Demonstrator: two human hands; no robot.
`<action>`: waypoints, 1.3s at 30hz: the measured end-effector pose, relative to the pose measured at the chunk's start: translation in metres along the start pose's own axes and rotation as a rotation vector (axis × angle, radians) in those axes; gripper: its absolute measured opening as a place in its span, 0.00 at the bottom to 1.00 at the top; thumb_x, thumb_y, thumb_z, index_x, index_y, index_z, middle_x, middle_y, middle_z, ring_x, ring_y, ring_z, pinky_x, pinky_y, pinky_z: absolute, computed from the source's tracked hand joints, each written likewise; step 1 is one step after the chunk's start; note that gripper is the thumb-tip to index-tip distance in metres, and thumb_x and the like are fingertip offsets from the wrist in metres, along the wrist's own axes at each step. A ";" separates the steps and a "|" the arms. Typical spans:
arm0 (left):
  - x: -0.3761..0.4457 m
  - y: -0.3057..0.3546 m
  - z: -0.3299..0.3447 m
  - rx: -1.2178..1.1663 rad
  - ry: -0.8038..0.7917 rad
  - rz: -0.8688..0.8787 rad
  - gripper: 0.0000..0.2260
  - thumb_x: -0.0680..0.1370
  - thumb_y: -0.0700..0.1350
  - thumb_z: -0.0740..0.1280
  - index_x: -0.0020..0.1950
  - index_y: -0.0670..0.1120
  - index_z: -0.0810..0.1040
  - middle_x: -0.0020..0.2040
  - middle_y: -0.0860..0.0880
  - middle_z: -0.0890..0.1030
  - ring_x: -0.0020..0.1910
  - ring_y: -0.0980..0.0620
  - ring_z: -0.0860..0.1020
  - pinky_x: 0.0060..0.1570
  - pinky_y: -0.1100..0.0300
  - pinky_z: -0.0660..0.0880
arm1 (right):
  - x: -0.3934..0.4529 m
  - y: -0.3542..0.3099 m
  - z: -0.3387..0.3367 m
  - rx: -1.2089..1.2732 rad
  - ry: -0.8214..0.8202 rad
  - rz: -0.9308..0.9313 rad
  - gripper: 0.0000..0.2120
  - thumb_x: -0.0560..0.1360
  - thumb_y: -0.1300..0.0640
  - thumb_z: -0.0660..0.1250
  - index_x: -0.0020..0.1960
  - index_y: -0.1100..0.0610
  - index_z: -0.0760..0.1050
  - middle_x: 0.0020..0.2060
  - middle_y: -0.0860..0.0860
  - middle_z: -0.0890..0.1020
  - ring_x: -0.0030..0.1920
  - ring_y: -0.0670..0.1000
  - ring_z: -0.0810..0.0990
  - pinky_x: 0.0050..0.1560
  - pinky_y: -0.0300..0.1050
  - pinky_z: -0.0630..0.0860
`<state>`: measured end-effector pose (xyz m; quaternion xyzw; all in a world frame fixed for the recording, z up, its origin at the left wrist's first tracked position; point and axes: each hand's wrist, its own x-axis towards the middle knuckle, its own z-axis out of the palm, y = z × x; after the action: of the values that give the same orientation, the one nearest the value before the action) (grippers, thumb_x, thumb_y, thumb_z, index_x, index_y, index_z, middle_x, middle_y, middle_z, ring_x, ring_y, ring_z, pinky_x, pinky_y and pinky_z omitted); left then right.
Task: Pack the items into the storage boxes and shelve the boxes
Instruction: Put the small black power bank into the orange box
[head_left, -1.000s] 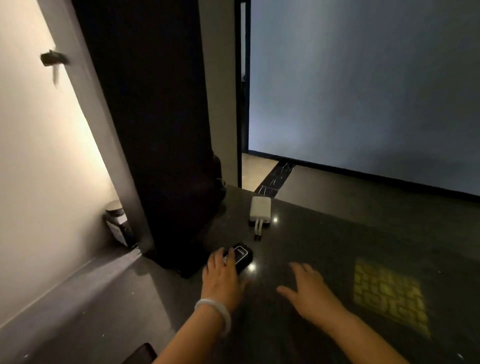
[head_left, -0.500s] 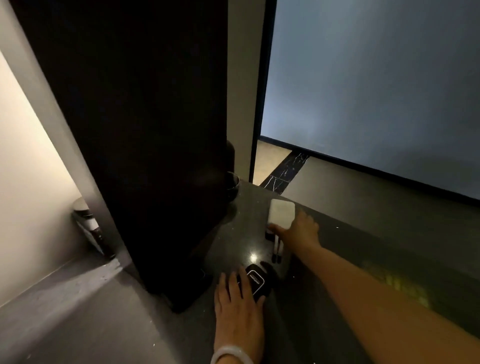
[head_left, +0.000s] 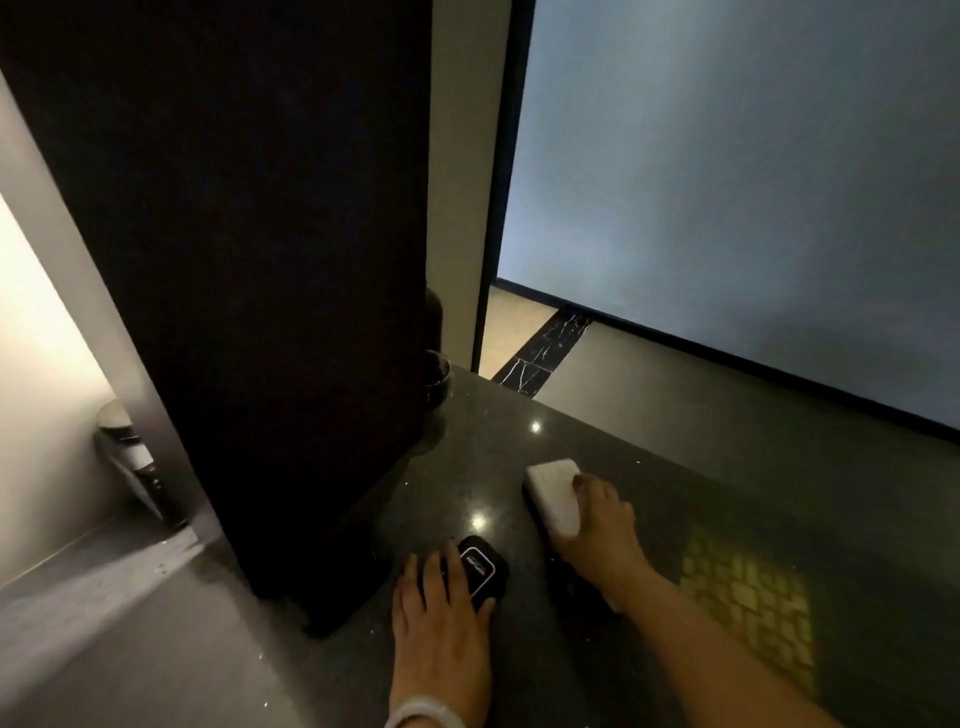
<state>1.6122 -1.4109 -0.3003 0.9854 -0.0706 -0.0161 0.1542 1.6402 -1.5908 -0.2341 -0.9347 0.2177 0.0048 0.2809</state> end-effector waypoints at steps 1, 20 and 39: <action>-0.001 -0.003 0.000 0.007 -0.028 -0.006 0.33 0.81 0.62 0.49 0.78 0.47 0.39 0.78 0.47 0.48 0.77 0.44 0.43 0.74 0.49 0.44 | -0.023 0.010 -0.002 0.057 -0.008 0.028 0.42 0.67 0.52 0.75 0.75 0.53 0.57 0.71 0.53 0.63 0.69 0.56 0.62 0.68 0.50 0.62; -0.179 0.029 -0.005 -0.113 -0.090 0.200 0.32 0.77 0.61 0.62 0.76 0.50 0.55 0.70 0.49 0.62 0.69 0.47 0.59 0.70 0.51 0.61 | -0.340 0.125 -0.011 -0.059 0.177 0.563 0.47 0.62 0.36 0.74 0.73 0.50 0.56 0.69 0.51 0.61 0.68 0.53 0.62 0.68 0.47 0.62; -0.453 0.226 -0.071 -0.583 -0.424 0.835 0.29 0.74 0.55 0.69 0.72 0.47 0.66 0.61 0.47 0.69 0.61 0.47 0.63 0.63 0.49 0.66 | -0.673 0.238 -0.173 -0.027 0.779 0.755 0.41 0.62 0.38 0.73 0.68 0.49 0.62 0.54 0.45 0.65 0.53 0.44 0.61 0.57 0.42 0.64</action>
<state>1.1371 -1.5367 -0.1588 0.7654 -0.4776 -0.1706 0.3963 0.9137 -1.5876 -0.1244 -0.7276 0.6263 -0.2388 0.1460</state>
